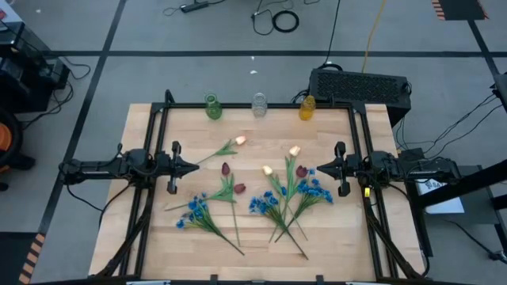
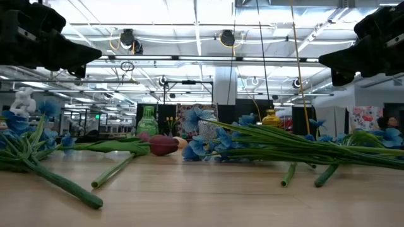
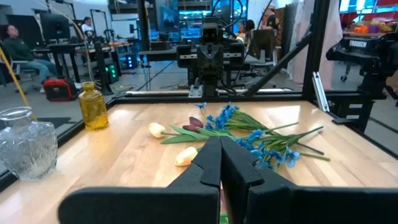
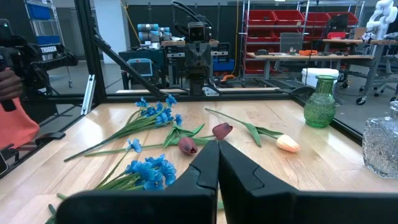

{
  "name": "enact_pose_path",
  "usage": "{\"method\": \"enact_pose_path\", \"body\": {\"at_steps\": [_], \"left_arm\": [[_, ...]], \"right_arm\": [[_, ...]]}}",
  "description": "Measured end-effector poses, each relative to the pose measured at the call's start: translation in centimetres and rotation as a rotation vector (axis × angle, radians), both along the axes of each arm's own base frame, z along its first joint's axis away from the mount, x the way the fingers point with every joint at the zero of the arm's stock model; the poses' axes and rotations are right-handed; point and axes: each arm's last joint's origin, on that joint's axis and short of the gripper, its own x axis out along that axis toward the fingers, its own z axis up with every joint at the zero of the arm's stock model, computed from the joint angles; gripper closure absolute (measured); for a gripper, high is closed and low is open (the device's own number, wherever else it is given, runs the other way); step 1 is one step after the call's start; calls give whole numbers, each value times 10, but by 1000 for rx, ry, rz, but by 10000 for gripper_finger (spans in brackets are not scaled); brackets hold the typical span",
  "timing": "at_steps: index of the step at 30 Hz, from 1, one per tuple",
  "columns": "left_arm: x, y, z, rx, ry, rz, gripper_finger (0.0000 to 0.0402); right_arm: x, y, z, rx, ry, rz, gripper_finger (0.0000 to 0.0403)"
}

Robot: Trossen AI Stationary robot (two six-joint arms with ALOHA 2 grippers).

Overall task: Sort flowers into vase by color
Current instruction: Put the left yellow tulip into the orange vase

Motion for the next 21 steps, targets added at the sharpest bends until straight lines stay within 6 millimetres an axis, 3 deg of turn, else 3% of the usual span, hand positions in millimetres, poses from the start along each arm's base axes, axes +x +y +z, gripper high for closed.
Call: {"method": "enact_pose_path", "body": {"at_steps": [5,10,16,21], "left_arm": [[-1,0,4,-25,22,-3,400],[-8,3,39,-26,52,96,400],[-17,3,120,-28,-44,110,400],[-21,3,197,12,50,103,400]], "right_arm": [[0,0,0,0,0,0,403],[0,0,0,0,0,0,403],[0,0,0,0,0,0,403],[0,0,1,1,-5,0,403]]}}
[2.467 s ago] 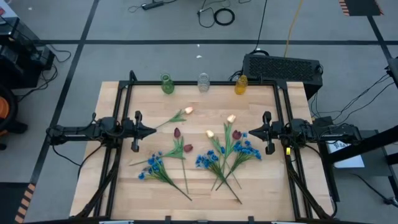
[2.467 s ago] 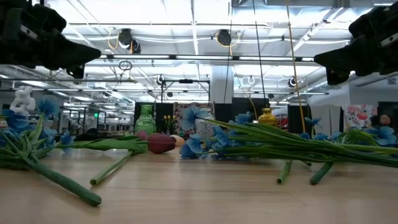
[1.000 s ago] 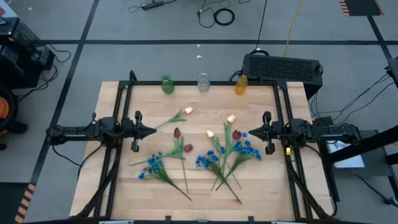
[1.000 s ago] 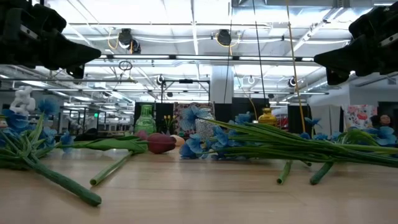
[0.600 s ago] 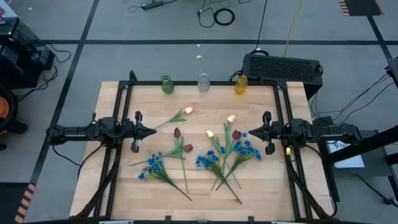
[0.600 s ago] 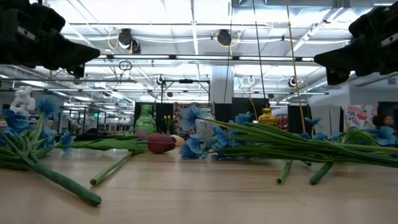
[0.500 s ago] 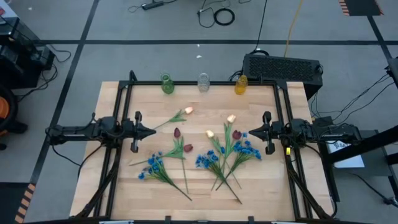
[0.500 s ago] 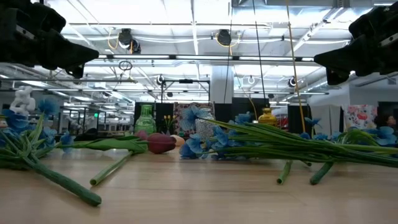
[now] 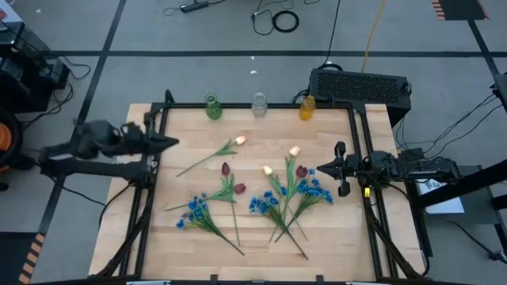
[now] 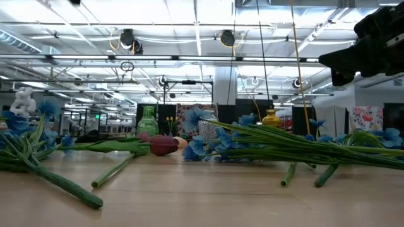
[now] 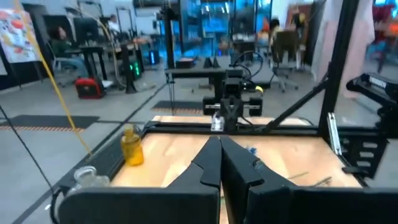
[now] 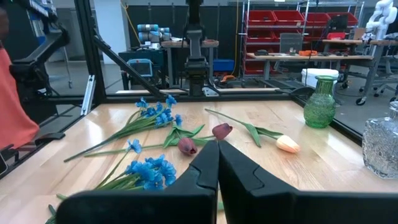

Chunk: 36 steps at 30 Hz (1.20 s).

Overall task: Sort flowers into vase by color
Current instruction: Put the left yellow tulip into the orange vase

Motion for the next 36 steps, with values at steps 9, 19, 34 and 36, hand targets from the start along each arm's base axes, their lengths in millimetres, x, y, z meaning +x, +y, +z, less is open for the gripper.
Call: {"method": "enact_pose_path", "body": {"at_steps": [9,19,34,36], "left_arm": [[26,-1,98,10,128,-66,400],[99,0,24,-30,491,-63,400],[128,-1,-53,-87,367,-53,400],[128,-1,-51,-98,347,-46,400]], "right_arm": [[0,0,0,238,-1,1,403],[1,1,-2,278,26,44,403],[-3,1,83,221,-168,63,403],[-8,0,121,172,-170,36,403]]}}
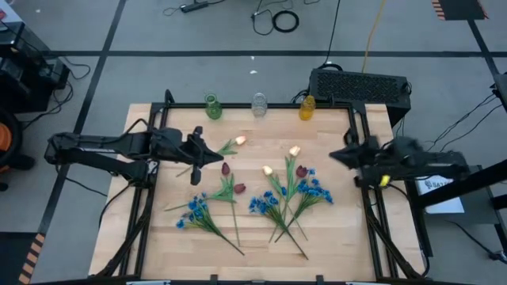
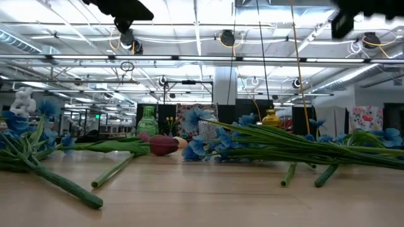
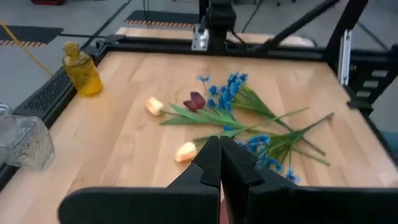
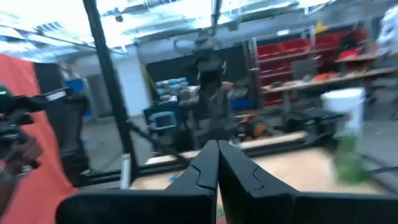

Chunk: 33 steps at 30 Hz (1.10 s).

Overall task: Sort flowers into vase by color
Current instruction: Put the left yellow tulip into the orange vase

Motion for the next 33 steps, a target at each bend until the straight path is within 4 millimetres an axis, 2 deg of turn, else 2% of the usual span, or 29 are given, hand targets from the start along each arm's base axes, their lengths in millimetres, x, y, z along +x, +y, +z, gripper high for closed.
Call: {"method": "enact_pose_path", "body": {"at_steps": [3,6,8,11,14,18,22,27,33], "left_arm": [[0,-1,2,8,-17,22,400],[0,-2,3,22,-29,42,400],[0,-2,3,28,-28,46,400],[0,-3,3,30,-28,45,400],[-1,-2,2,29,-19,54,400],[-2,-2,-1,5,14,96,400],[-4,-1,-4,-7,53,104,400],[-6,-1,-19,-44,123,137,400],[-10,1,-44,-31,211,200,400]], "right_arm": [[-5,-2,55,-31,50,-78,403],[-2,-3,92,-41,146,-113,403],[7,-3,107,-47,208,-111,403],[27,-2,111,-51,290,-105,403],[51,-1,96,-62,405,-102,403],[82,-1,58,-68,540,-99,403],[105,0,23,-46,552,-101,403],[118,0,-13,18,633,-111,403],[126,1,-28,45,698,-116,403]]}}
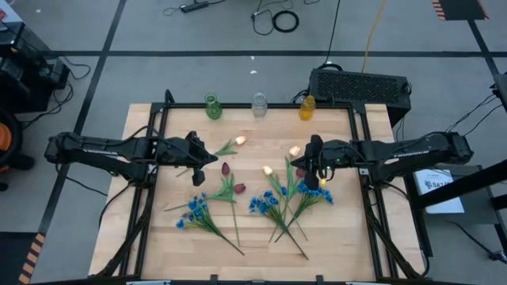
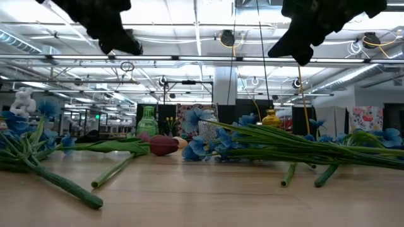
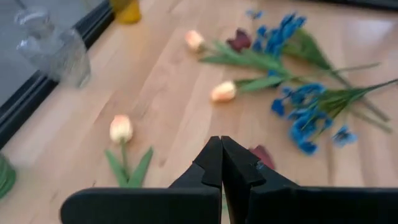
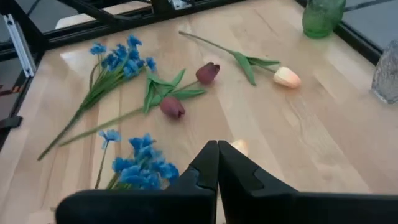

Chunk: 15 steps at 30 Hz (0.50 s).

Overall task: Sort flowers into vase by color
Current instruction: Put the left yellow tulip into the orange vase

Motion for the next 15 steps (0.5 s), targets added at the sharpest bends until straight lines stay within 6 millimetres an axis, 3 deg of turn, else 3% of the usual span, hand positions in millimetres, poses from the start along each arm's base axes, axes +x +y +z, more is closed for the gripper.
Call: {"method": "enact_pose_path", "body": {"at_steps": [9,15], "left_arm": [[-3,1,-7,-32,39,82,400],[-4,6,-3,106,32,201,400]], "right_arm": [[6,1,-1,29,-24,-13,403],[6,1,-1,-6,-19,7,403]]}}
